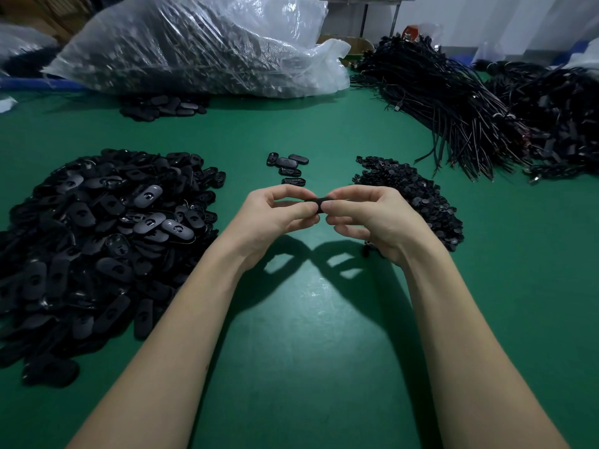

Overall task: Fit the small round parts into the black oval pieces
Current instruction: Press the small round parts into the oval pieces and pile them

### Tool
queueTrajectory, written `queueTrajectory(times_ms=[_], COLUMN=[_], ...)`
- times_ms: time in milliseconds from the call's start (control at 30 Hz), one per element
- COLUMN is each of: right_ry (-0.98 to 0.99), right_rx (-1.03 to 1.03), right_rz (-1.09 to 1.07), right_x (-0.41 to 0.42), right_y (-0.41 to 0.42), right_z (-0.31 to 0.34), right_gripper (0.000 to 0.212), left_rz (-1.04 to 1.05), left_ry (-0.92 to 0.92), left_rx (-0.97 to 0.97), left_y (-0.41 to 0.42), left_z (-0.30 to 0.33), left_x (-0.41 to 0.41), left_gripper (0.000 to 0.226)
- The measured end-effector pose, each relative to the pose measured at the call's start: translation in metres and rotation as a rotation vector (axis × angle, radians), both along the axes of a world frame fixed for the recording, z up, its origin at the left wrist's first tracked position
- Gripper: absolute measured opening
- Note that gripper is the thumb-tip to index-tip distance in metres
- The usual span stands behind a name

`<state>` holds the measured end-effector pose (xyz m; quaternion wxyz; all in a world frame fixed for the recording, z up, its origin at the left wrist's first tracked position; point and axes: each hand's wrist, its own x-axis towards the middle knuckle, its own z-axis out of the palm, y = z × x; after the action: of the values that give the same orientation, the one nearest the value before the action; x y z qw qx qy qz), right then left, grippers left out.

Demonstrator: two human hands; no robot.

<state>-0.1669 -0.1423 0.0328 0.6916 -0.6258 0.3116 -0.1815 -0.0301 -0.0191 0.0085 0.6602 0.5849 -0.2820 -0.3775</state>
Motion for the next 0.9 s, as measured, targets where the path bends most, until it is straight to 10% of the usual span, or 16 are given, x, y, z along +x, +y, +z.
queueTrajectory(times_ms=[900], right_ry=[0.011], right_rx=[-0.176], right_rz=[-0.025], right_x=[0.0027], right_y=[0.0082], right_z=[0.0046], right_gripper=[0.006], left_rz=[-0.001], left_ry=[-0.077], left_rx=[-0.012], left_y=[0.0], left_z=[0.0016], left_x=[0.0023], left_gripper=[0.012])
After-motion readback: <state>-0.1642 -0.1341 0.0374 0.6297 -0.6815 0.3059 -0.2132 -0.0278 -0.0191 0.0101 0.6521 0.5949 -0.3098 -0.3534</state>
